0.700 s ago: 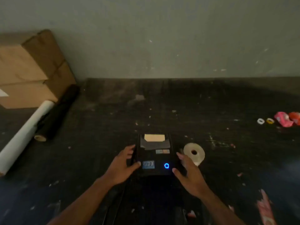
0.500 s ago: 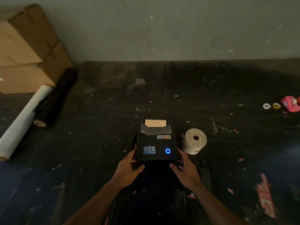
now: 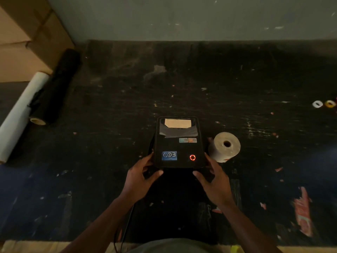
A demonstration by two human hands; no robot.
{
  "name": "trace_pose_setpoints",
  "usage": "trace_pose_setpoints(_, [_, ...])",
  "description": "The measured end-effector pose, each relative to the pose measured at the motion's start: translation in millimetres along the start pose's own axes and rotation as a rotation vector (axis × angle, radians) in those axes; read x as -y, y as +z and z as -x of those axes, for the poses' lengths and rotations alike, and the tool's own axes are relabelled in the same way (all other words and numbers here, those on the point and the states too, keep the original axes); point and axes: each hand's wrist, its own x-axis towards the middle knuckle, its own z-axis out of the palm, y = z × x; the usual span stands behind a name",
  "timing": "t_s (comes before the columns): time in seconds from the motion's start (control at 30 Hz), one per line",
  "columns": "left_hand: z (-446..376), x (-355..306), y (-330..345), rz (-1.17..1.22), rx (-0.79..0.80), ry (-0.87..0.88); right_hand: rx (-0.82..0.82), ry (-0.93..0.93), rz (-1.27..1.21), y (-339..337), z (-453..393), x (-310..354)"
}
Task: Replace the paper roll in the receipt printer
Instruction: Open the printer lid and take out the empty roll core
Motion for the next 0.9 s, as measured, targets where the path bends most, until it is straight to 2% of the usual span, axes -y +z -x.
trace_pose_setpoints(0.23, [-48,-57,-35,0.196,-0.189,0.106,-0.175,-0.107,-0.146,-33,-54,75])
trace_pose_setpoints(0.33, [-82,-71,-44,0.244,-0.216,0.119,-0.209,-0.156,-0.166,-38,-89,95])
trace_pose_setpoints(0.5, [-123,-72,-48,0.315,-0.202,0.126,-0.205,-0.177,-0.203,-39,-130,97])
trace_pose_setpoints(0.63, [-129,-49,-42,0.242,-0.178,0.096,-0.188,-0.179,-0.168,-36,-140,73])
trace_pose_setpoints(0.73, [-125,-19,-26,-0.022,-0.094,0.048,-0.025,-0.151,0.102,-28,-146,41])
trace_pose_setpoints(0.83, [-124,-2,-11,-0.275,0.061,0.108,0.203,-0.221,0.428,-15,-153,20])
trace_pose_setpoints(0.9, [-129,0,-5,-0.332,0.072,0.137,0.237,-0.262,0.508,-9,-159,16])
